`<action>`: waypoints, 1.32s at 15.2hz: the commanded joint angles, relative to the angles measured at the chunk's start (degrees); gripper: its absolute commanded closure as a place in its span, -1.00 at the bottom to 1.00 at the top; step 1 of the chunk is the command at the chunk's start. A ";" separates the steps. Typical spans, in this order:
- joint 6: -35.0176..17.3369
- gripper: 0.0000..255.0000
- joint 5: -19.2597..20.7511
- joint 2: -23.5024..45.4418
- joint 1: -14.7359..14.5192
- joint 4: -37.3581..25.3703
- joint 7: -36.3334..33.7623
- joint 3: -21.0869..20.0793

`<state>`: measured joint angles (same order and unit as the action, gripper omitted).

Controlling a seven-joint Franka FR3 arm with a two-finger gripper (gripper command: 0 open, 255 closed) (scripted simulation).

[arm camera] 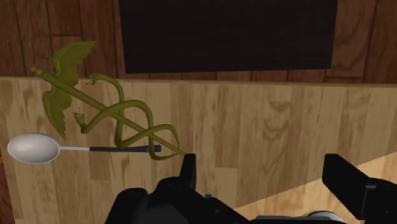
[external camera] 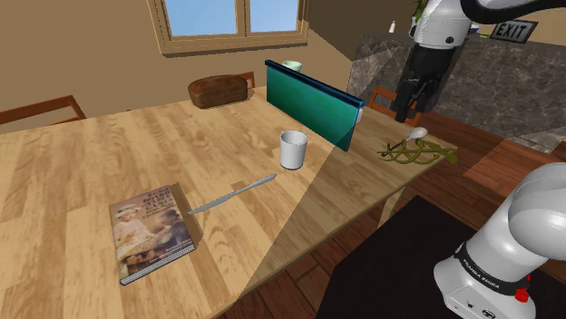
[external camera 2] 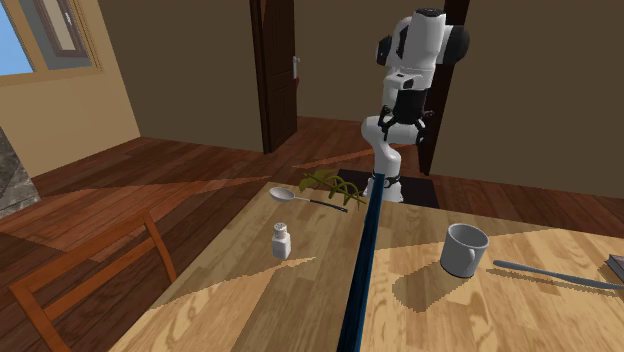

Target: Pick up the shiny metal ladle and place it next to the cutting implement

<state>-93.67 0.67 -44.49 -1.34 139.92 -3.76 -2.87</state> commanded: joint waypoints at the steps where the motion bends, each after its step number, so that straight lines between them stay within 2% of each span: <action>1: 0.00 -1.00 0.00 0.00 0.00 0.00 0.00 0.00; 6: -1.48 -1.00 6.10 -3.35 -1.97 5.49 19.75 9.68; 10: -3.55 -1.00 11.79 -2.79 -3.20 7.32 35.64 17.98; 16: -8.63 -1.00 19.23 3.66 -6.32 5.84 59.32 30.76; 20: -13.09 -1.00 21.90 11.12 -10.31 2.46 75.06 39.40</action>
<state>-105.88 22.19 -35.36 -10.37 143.60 66.95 34.55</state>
